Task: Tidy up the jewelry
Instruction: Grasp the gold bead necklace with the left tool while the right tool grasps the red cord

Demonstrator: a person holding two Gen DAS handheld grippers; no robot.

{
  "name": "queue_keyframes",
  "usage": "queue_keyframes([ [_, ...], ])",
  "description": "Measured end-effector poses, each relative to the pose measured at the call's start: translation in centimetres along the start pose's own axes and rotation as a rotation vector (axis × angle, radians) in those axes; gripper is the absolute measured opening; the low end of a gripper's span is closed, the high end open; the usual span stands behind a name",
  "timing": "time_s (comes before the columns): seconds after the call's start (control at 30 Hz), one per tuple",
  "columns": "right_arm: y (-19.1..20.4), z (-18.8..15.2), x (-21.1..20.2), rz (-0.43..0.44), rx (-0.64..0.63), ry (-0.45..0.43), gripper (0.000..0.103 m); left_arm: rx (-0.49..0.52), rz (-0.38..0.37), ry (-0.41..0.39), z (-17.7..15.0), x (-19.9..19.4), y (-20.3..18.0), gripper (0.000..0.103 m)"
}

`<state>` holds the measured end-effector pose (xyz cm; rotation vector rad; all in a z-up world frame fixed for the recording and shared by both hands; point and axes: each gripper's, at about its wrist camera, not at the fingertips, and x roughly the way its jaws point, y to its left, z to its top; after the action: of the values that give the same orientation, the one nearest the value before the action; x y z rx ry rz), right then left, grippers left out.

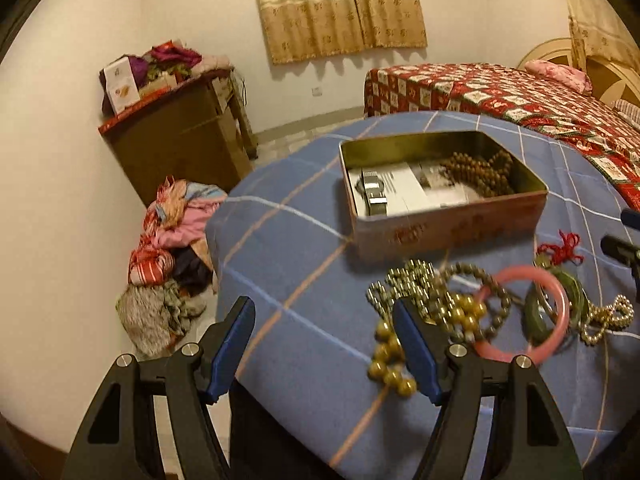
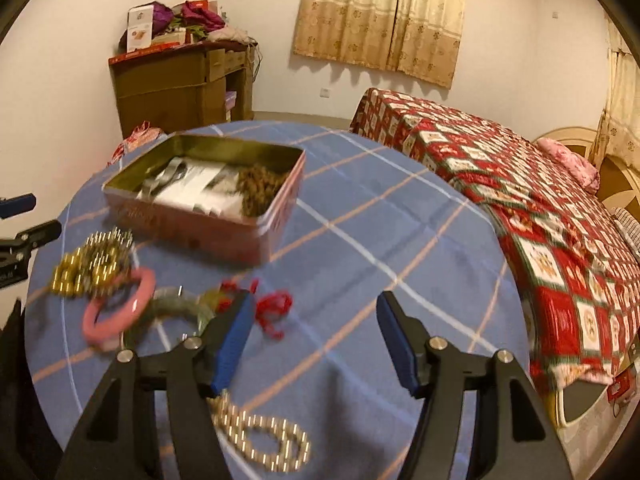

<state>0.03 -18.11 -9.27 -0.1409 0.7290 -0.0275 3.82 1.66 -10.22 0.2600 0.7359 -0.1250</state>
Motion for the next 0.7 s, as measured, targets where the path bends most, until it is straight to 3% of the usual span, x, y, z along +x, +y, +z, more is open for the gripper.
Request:
queue_keyframes([
  [0.2, 0.6, -1.8, -0.2, 0.007, -0.028, 0.016, 0.066, 0.010, 0.000, 0.002, -1.2, -0.6, -1.2, 0.071],
  [0.37, 0.2, -2.7, -0.7, 0.009, -0.030, 0.010, 0.067, 0.015, -0.048, 0.027, -1.7, -0.2, -2.1, 0.071],
  [0.43, 0.2, -2.7, -0.6, 0.011, -0.026, 0.010, 0.067, 0.011, -0.083, 0.046, -2.1, 0.4, -2.2, 0.059],
  [0.57, 0.4, -2.9, -0.5, 0.016, -0.035, 0.009, 0.067, 0.001, -0.115, 0.067, -2.4, 1.1, -2.1, 0.022],
  [0.63, 0.4, -3.1, -0.3, 0.019, -0.032, 0.018, 0.067, -0.018, -0.140, 0.061, -2.3, 0.9, -1.7, 0.020],
  [0.67, 0.4, -3.2, -0.2, 0.020, -0.031, 0.020, 0.067, -0.016, -0.149, 0.044, -2.1, 0.5, -1.6, 0.006],
  [0.7, 0.3, -3.2, -0.1, 0.016, -0.029, 0.022, 0.067, -0.006, -0.154, 0.038, -1.9, 0.2, -1.6, 0.000],
])
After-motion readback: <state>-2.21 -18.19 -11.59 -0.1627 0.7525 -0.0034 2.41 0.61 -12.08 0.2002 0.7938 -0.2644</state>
